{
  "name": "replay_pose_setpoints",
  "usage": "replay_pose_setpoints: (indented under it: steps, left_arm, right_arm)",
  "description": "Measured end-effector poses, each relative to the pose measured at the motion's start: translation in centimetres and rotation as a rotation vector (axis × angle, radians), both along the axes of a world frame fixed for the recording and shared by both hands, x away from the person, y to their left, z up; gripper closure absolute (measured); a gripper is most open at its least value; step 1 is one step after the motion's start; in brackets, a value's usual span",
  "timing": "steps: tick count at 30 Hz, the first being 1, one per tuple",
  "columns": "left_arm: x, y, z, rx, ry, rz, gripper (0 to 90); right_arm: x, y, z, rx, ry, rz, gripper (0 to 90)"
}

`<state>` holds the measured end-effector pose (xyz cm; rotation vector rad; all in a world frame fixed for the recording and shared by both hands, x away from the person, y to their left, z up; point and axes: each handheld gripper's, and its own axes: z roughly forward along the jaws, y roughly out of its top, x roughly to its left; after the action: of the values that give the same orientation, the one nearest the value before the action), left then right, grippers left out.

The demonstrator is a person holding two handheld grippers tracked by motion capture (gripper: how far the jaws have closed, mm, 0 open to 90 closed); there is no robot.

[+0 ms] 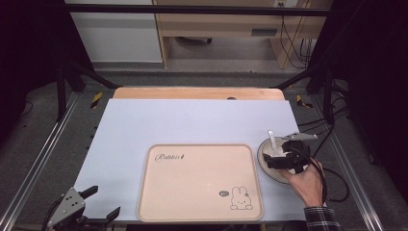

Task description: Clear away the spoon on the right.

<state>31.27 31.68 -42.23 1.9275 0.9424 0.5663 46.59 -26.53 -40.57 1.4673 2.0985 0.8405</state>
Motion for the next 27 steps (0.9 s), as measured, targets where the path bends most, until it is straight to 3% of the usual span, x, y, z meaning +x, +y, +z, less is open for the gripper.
replay_pose_setpoints:
  steps: [8, 15, 27]
  left_arm:
    - [0.0, 0.0, 0.0, 0.005, 0.0, -0.004, 0.9]
    - [0.0, 0.0, 0.0, 0.006, 0.001, -0.005, 0.9]
    - [0.0, -0.2, 0.0, 0.021, 0.001, -0.01, 1.0]
  right_arm:
    - [0.7, -0.5, -0.1, -0.031, -0.002, -0.022, 26.3]
    - [1.5, -0.6, 0.0, -0.026, 0.0, -0.023, 43.9]
    - [3.1, -0.6, -0.7, -0.026, 0.041, -0.035, 54.4]
